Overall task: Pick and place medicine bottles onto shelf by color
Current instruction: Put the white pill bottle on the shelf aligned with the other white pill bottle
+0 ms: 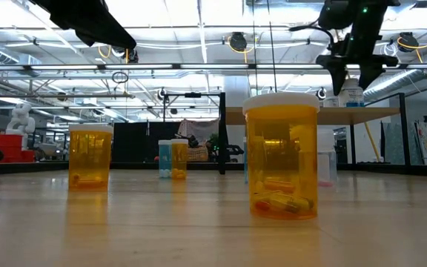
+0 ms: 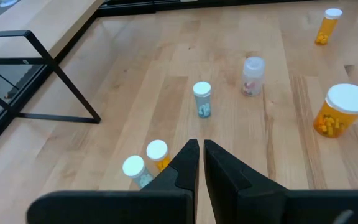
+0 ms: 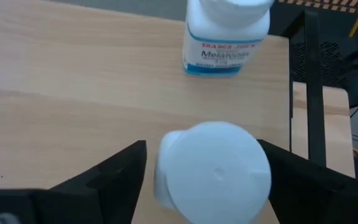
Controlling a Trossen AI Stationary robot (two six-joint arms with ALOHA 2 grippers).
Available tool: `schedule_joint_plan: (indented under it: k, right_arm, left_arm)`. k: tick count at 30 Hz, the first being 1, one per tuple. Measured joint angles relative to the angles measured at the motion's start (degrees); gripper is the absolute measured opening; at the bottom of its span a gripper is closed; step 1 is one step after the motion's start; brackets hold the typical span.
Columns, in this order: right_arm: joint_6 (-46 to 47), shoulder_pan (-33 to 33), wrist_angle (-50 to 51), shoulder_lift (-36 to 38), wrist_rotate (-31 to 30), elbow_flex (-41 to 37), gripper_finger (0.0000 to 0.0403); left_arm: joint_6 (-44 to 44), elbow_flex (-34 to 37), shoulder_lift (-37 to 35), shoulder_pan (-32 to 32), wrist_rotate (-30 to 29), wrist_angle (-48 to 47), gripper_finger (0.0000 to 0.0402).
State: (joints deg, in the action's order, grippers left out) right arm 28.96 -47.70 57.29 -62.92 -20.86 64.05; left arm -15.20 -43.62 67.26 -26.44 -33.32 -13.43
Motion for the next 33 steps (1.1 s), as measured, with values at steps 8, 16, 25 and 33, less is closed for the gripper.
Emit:
schedule_joint_plan:
  k: [8, 16, 25, 33]
  right_arm:
    - [-1.61, 0.02, -3.08, 0.0, -0.06, 0.0, 0.0297]
    - [-4.09, 0.04, -6.25, 1.31, -0.56, 0.03, 0.0297]
    - [-10.93, 3.57, -11.33, 5.34, -0.11, 1.77, 0.0297]
    - [-12.72, 11.49, -17.66, 6.54, -4.91, 1.77, 0.0267]
  left_arm:
    - [0.0, -0.02, 0.0, 0.0, 0.0, 0.0, 0.0026]
    - [0.0, 0.0, 0.0, 0.0, 0.0, 0.0, 0.0026]
    - [-0.01, 0.0, 0.0, 0.15, 0.0, 0.04, 0.0026]
    - [1.42, -0.02, 0.0, 0.71, -0.26, 0.61, 0.0026]
